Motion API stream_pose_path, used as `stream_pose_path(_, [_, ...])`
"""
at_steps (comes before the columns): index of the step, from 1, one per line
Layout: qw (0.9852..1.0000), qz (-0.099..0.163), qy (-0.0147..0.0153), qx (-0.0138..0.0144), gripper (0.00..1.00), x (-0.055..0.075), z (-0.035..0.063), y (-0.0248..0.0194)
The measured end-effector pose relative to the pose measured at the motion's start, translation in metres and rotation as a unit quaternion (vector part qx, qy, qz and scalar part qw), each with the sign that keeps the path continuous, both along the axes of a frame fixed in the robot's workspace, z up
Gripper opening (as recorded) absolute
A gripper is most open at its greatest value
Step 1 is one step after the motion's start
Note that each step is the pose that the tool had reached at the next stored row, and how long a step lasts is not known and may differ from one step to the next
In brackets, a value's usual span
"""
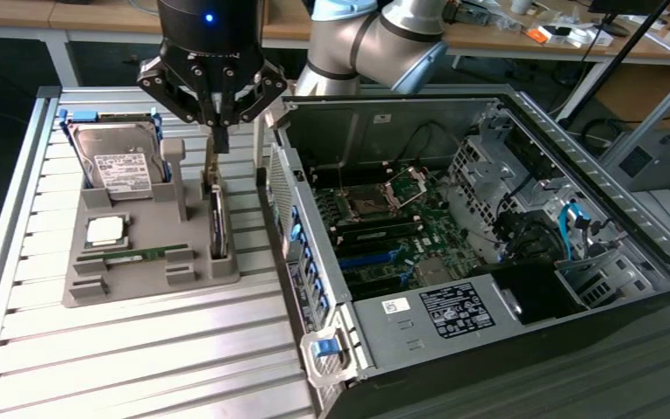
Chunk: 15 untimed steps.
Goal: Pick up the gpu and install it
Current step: 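Pick up the gpu and move the gpu toward the slot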
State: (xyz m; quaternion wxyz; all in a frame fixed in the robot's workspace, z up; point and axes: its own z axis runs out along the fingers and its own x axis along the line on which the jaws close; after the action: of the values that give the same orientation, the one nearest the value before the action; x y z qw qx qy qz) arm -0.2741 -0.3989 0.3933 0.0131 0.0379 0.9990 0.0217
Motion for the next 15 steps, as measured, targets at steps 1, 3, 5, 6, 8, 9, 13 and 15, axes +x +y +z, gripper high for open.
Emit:
stream_pose_path(1, [1.0000,0.000,0.0000,0.0000,0.11,0.0000,0.0000,0.0000])
stream_pose_path(3, [1.0000,0.000,0.0000,0.0000,0.11,0.0000,0.0000,0.0000])
stream_pose_path(5, [1.0000,0.000,0.0000,0.0000,0.11,0.0000,0.0000,0.0000])
stream_pose_path(6, [1.0000,0.000,0.0000,0.0000,0.11,0.0000,0.0000,0.0000])
stream_pose_path(8, [1.0000,0.000,0.0000,0.0000,0.11,0.0000,0.0000,0.0000])
stream_pose_path(9, [1.0000,0.000,0.0000,0.0000,0.11,0.0000,0.0000,0.0000])
stream_pose_path(13, [1.0000,0.000,0.0000,0.0000,0.29,0.0000,0.0000,0.0000])
stream_pose_path(15, [1.0000,0.000,0.0000,0.0000,0.42,0.0000,0.0000,0.0000])
